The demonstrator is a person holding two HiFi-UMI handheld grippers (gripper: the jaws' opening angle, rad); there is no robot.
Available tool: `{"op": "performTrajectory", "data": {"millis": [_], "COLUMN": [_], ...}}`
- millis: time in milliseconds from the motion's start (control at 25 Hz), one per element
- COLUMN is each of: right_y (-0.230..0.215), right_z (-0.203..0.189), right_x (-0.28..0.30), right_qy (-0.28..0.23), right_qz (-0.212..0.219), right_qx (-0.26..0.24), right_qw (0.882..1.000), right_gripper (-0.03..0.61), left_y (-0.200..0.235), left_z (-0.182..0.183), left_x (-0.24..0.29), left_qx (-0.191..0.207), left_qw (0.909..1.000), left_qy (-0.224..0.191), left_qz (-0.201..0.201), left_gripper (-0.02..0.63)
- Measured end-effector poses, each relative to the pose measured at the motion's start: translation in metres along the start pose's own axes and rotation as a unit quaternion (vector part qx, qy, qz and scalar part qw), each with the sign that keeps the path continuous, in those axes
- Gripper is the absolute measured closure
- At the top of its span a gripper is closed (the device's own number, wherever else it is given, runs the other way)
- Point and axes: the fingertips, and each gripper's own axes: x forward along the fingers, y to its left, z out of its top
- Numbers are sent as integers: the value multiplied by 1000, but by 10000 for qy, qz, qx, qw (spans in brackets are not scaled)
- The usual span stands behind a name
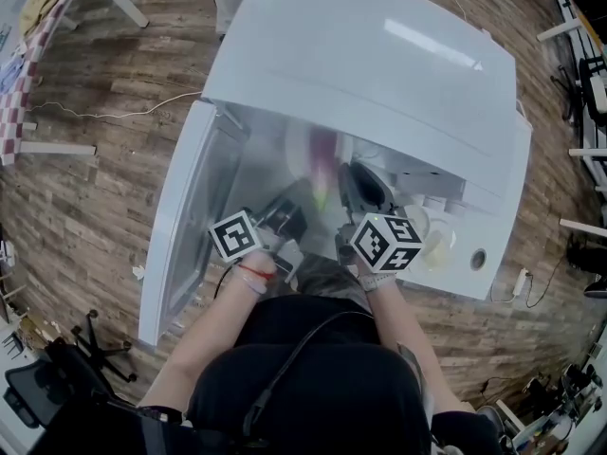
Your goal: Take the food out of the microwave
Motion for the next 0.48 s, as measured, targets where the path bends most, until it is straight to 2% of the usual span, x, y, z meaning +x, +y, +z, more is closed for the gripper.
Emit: {"op": "performTrajectory", "data": {"millis": [240, 480], "right_y": [-2, 3], "right_z": [-3, -17], "right_x": [-11, -10], "right_qy": [-69, 108], "right_qz": [11, 189], "right_qx": [620, 1349], "right_qw": [9980, 9906], "right_gripper": [479, 477], "left_y": [-1, -3], "left_z": [0, -2], "left_x": [0, 0], "left_qx": [-231, -338], "left_qw": [9997, 9993], "left_qy": [-66, -52], "left_qz": [-104, -137], "left_gripper": [578, 578]}}
